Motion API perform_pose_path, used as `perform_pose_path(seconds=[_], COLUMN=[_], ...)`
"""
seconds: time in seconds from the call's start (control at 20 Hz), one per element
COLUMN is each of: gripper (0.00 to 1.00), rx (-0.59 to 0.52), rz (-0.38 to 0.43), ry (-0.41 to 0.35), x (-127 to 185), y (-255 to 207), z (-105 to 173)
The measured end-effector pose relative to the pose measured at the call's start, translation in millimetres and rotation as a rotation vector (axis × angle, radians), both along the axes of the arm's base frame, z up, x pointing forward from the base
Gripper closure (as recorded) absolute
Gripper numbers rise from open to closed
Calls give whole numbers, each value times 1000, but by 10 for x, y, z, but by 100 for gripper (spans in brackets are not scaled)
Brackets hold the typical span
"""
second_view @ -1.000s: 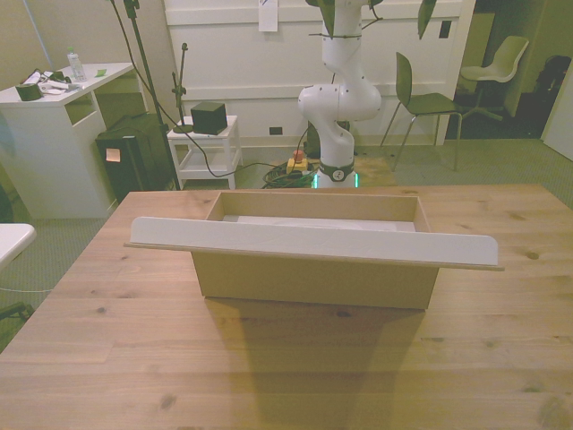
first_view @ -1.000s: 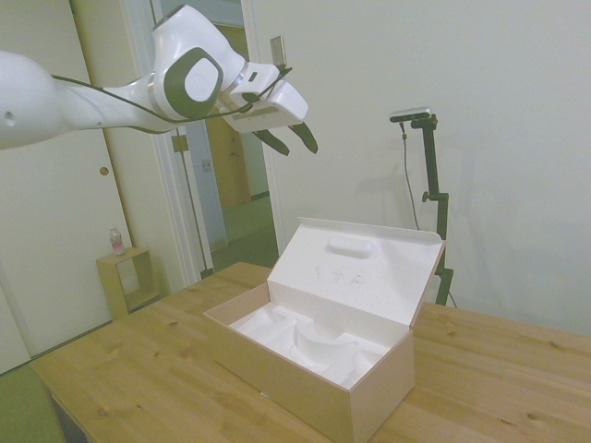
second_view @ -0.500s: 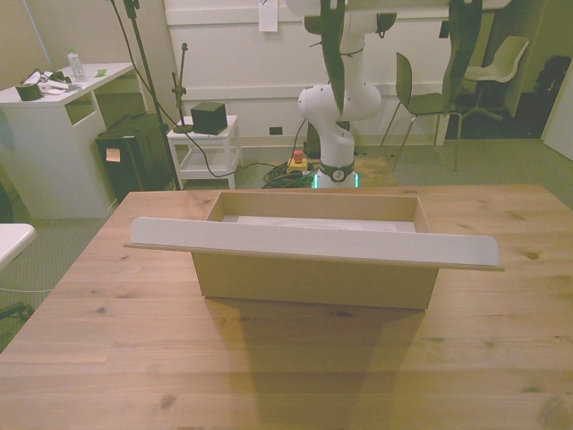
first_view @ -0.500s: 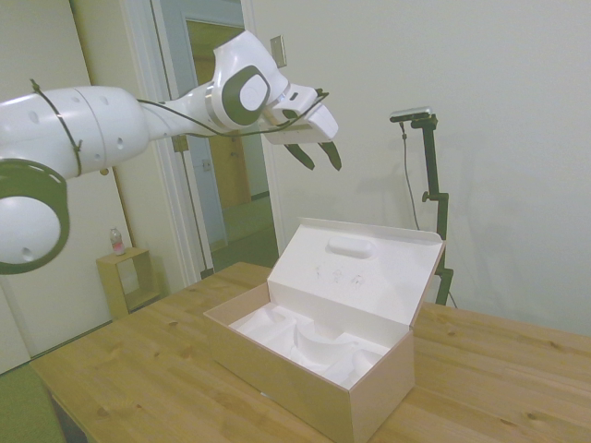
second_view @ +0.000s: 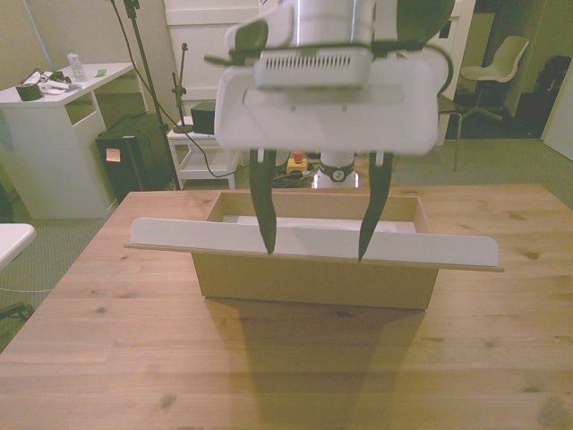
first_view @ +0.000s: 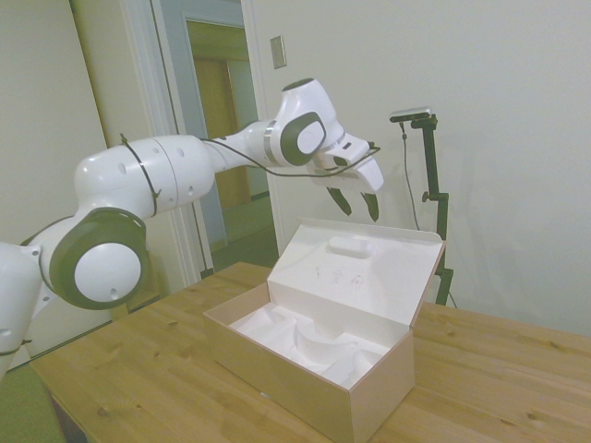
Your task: Close the box
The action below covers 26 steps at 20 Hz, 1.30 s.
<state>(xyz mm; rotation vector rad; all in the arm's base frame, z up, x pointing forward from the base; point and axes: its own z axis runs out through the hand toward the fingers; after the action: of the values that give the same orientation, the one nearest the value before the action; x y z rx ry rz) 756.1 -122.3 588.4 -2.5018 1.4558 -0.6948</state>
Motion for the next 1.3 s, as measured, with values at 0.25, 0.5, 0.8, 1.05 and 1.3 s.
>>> perform_pose_path(seconds=[0.25,0.5,0.8,1.05,1.3], gripper=[0,0,0,0,0], rx=[-4,39,133,150,146], rz=[-1,1,28,53,82], ry=[44,114,229,270,264], x=[110,-180,-770,-1130,-1540], y=[-213,-193,-214,-72,178], z=[-393,-106,44,-72,-175])
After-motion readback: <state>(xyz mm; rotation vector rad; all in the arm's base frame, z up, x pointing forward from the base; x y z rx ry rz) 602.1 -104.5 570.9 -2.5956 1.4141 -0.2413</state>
